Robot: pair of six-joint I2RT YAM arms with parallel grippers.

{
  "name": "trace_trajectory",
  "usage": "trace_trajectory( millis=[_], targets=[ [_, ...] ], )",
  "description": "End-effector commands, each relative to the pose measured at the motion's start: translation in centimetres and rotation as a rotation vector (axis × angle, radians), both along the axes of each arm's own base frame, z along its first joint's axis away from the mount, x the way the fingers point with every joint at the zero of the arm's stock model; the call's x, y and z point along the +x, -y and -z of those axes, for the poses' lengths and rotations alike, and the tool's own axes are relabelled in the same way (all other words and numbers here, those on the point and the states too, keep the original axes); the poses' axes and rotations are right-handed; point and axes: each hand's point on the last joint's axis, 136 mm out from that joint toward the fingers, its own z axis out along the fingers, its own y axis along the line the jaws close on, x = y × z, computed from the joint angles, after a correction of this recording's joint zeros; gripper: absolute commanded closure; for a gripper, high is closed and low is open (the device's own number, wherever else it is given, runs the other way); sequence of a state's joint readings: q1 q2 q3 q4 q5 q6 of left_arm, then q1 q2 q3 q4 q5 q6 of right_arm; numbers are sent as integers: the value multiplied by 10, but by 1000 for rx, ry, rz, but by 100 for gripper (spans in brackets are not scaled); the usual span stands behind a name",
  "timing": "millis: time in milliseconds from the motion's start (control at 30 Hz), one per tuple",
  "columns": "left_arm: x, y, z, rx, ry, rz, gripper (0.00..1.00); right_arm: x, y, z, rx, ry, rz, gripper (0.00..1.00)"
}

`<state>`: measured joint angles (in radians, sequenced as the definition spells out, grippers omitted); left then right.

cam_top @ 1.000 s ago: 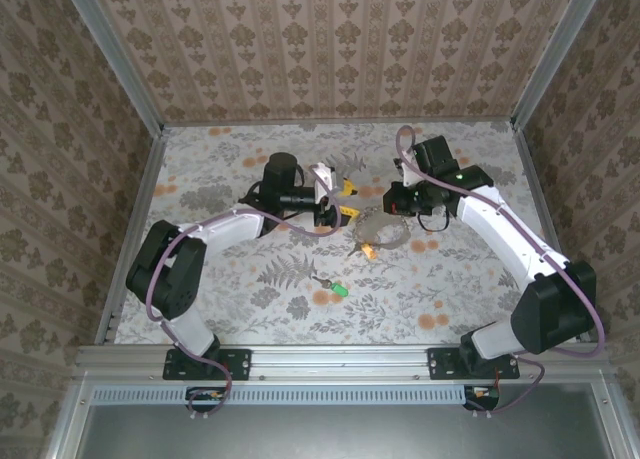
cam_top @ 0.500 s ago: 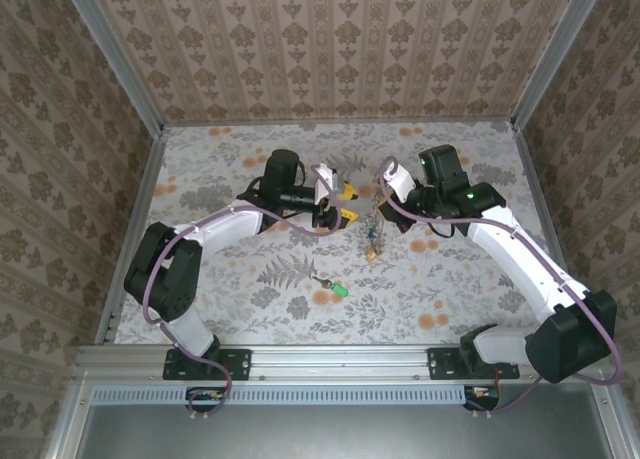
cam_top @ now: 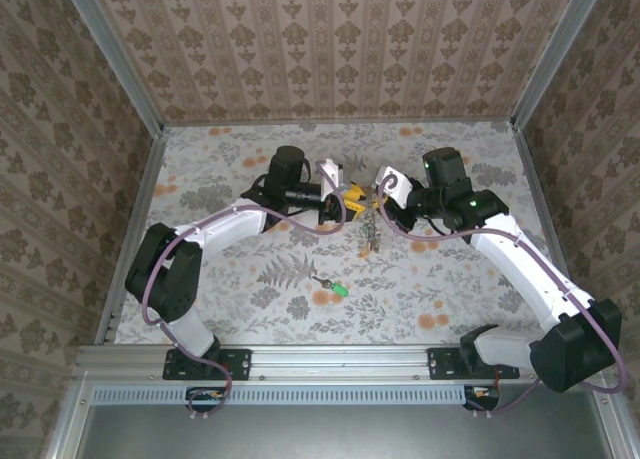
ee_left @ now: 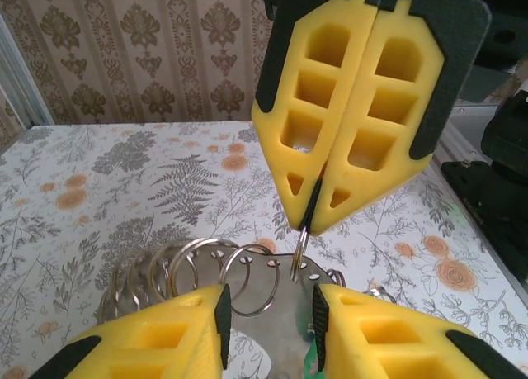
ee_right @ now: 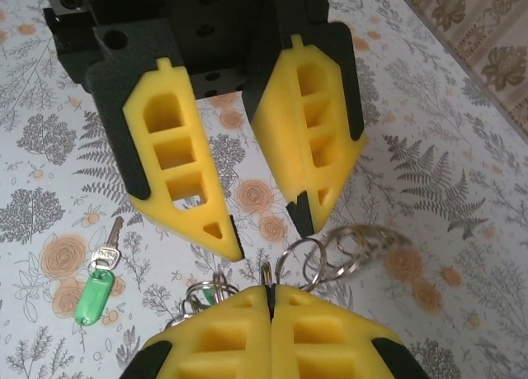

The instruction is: Put the keys on the keyring

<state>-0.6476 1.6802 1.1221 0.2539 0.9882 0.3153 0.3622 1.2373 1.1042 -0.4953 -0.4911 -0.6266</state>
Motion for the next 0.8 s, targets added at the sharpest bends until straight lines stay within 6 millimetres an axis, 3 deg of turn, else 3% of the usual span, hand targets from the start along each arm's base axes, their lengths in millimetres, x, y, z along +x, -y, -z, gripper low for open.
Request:
trace_trajectory(
  millis=[0, 300, 500, 600, 700, 733, 767],
  targets=[
    [-6, 1, -23, -19, 60, 22, 71, -4, -9, -17, 30, 86, -60, 100],
    [-17, 4, -21, -14, 64, 70, 74, -5, -11, -17, 28, 108, -65, 100],
    [-22, 5, -19, 4, 68, 103, 85, -6, -12, -17, 26, 122, -68, 100],
    [-23, 5, -17, 13, 68, 113, 98, -6, -12, -16, 24, 121, -71, 100],
    [-23, 4, -18, 3, 86, 112, 100, -7, -11, -12, 18, 119, -69, 100],
    [-23, 3, -19, -4, 98, 109, 100, -8, -9, -11, 15, 123, -60, 99],
    [-24, 1, -20, -18, 117, 108, 100, -8, -7, -9, 18, 131, -50, 83]
  ],
)
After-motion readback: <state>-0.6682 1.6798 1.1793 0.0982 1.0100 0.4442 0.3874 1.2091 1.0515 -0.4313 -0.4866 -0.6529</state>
